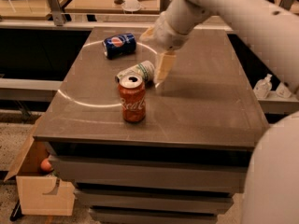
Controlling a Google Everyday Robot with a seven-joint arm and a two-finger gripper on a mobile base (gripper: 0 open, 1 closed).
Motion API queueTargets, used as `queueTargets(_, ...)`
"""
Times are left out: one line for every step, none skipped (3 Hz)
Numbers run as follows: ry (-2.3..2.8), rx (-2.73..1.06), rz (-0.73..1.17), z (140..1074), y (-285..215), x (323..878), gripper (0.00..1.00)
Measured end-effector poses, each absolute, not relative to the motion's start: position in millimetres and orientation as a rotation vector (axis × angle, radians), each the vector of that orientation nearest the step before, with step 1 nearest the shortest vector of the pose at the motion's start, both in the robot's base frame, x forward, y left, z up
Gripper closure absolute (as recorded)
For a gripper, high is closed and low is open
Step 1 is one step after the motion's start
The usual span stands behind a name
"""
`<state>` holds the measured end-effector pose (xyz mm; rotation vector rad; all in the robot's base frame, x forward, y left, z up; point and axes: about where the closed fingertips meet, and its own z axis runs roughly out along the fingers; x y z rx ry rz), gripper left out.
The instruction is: Knock 7up can over
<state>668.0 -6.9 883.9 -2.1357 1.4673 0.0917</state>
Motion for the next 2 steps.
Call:
queueTargets(1.619,-1.568,0.273,925.0,-58.2,684.0,0.0)
queueTargets(1.617,-1.519,0.255,933.4,-72.0,687.3,0.0)
